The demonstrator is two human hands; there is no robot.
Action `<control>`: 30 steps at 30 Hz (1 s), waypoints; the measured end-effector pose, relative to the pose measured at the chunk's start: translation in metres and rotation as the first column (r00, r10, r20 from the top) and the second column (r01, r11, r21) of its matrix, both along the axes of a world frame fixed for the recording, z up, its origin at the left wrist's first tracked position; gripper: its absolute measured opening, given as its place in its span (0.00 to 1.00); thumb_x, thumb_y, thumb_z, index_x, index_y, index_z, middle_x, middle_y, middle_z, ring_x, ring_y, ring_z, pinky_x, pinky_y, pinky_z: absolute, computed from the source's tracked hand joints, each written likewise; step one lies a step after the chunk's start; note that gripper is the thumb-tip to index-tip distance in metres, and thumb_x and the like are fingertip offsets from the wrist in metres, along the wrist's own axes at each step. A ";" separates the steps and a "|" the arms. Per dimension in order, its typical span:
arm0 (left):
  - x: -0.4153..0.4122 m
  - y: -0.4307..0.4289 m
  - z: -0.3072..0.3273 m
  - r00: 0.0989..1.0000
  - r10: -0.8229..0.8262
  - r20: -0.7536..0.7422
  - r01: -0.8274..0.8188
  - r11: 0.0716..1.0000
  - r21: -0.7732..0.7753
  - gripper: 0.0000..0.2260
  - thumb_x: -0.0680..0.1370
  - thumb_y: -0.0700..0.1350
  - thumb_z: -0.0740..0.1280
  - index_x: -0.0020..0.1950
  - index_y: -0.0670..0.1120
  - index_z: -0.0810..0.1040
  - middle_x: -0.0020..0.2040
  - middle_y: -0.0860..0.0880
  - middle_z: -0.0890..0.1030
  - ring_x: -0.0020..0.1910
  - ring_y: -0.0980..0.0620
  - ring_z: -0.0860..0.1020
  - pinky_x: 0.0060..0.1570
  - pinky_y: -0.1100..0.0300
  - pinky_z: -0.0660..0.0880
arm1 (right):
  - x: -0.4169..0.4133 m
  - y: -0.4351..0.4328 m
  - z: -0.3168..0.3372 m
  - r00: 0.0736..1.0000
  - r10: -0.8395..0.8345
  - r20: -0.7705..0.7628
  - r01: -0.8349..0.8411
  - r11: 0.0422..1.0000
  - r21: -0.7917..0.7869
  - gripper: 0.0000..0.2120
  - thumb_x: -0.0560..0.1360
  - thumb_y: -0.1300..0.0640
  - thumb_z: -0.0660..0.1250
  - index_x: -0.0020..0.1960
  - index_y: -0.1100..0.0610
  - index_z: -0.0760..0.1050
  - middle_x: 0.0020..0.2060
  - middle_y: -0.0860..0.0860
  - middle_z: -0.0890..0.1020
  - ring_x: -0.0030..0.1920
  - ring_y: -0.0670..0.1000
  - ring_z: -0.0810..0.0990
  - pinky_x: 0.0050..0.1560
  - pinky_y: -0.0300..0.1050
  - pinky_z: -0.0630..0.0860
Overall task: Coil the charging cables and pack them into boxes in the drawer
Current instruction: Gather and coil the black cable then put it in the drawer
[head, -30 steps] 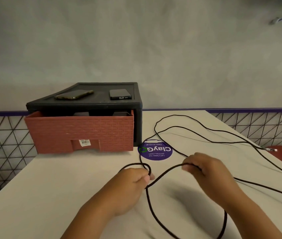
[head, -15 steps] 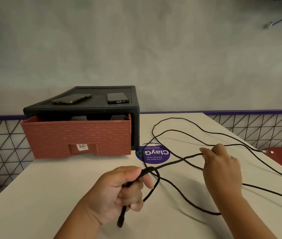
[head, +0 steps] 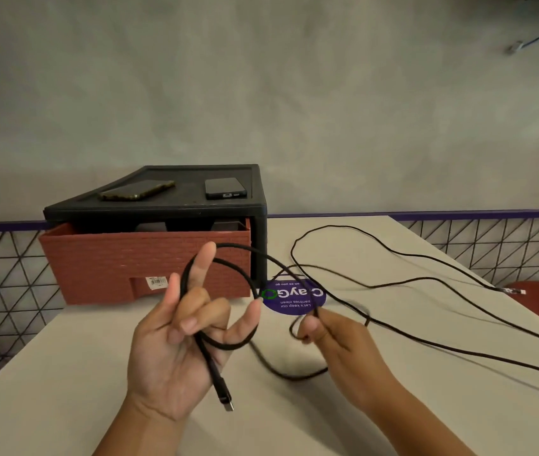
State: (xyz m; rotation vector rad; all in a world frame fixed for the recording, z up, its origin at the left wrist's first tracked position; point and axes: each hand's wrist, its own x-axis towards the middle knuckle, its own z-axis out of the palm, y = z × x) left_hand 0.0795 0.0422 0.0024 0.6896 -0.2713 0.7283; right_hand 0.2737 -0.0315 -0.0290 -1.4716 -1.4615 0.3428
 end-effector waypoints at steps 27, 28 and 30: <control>0.026 -0.014 -0.005 0.204 0.955 -0.214 -0.436 0.284 0.854 0.18 0.74 0.53 0.54 0.63 0.65 0.65 0.31 0.53 0.77 0.41 0.60 0.79 0.48 0.73 0.69 | -0.035 -0.026 0.031 0.828 0.339 0.447 -0.146 0.899 -0.412 0.11 0.75 0.44 0.62 0.44 0.52 0.73 0.32 0.44 0.71 0.39 0.48 0.71 0.38 0.34 0.66; 0.025 -0.013 -0.008 0.109 0.982 -0.157 -0.319 0.184 0.930 0.18 0.75 0.54 0.53 0.66 0.65 0.64 0.32 0.54 0.78 0.41 0.59 0.78 0.46 0.72 0.69 | -0.030 -0.026 0.032 0.823 0.249 0.511 -0.102 0.949 -0.299 0.11 0.75 0.44 0.61 0.44 0.51 0.72 0.30 0.45 0.71 0.37 0.47 0.69 0.35 0.33 0.63; 0.024 -0.009 -0.011 -0.049 0.998 -0.030 -0.033 0.029 0.999 0.18 0.80 0.51 0.52 0.70 0.57 0.64 0.34 0.53 0.76 0.39 0.55 0.74 0.54 0.66 0.68 | -0.016 -0.025 0.033 0.792 0.036 0.610 -0.005 0.999 -0.052 0.10 0.73 0.43 0.59 0.42 0.50 0.71 0.29 0.44 0.72 0.34 0.46 0.68 0.31 0.33 0.61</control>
